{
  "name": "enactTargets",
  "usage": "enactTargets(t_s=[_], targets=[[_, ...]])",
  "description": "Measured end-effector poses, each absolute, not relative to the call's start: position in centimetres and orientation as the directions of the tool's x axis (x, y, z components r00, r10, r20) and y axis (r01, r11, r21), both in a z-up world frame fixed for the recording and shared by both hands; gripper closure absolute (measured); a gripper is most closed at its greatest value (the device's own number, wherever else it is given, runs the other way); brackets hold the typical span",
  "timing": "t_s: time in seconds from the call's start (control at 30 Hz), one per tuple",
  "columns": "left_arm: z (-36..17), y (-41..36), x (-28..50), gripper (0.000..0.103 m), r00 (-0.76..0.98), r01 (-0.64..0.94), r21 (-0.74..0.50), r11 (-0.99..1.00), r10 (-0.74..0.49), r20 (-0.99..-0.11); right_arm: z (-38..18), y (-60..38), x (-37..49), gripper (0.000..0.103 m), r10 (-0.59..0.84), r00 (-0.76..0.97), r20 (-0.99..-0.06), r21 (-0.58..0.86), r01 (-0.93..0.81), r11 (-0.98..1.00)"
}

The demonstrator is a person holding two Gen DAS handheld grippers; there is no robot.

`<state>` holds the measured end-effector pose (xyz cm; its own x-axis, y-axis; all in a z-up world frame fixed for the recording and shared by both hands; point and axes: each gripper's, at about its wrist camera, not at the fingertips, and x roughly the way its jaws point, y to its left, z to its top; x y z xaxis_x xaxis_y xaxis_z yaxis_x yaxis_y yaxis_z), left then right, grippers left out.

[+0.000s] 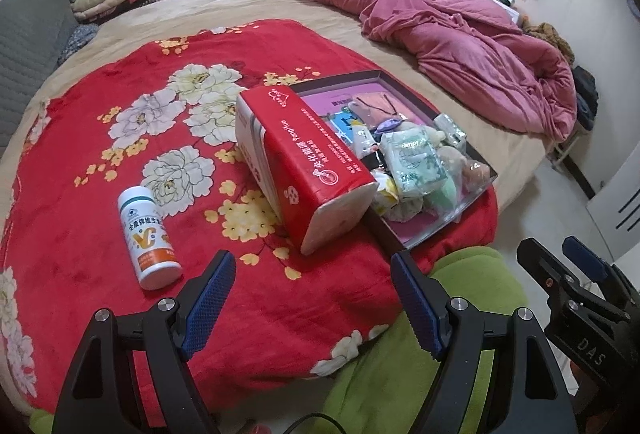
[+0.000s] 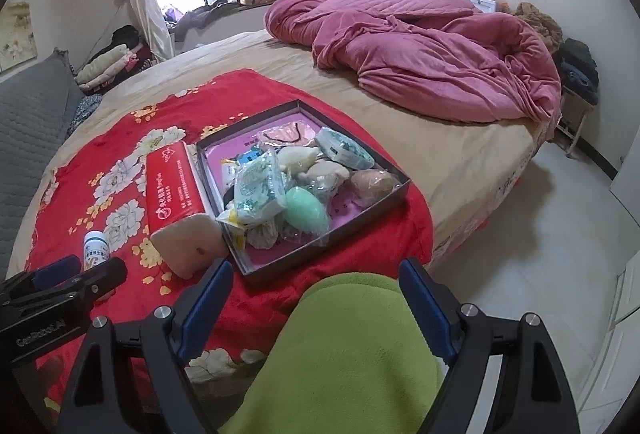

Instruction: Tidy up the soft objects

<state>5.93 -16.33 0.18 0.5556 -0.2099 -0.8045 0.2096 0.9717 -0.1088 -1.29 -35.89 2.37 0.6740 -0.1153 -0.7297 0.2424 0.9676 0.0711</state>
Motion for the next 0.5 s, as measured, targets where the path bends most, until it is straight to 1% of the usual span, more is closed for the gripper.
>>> enactTargets(t_s=[0.27,0.5], targets=[[-0.24,-16.16,5.66,0.022,0.553,0.196,-0.093,0.976,-0.189,-0.812,1.55,-35.60,-1.46,0.019,-0.114,0.650,-0.751,0.061,0.240,0.969],[-0.33,-16.10,5.66,0.022,0.554,0.190,-0.085,0.978,-0.178,-0.813,1.63,-35.04,-1.41,0.019,-0.109,0.652,-0.751,0.053,0.224,0.973]])
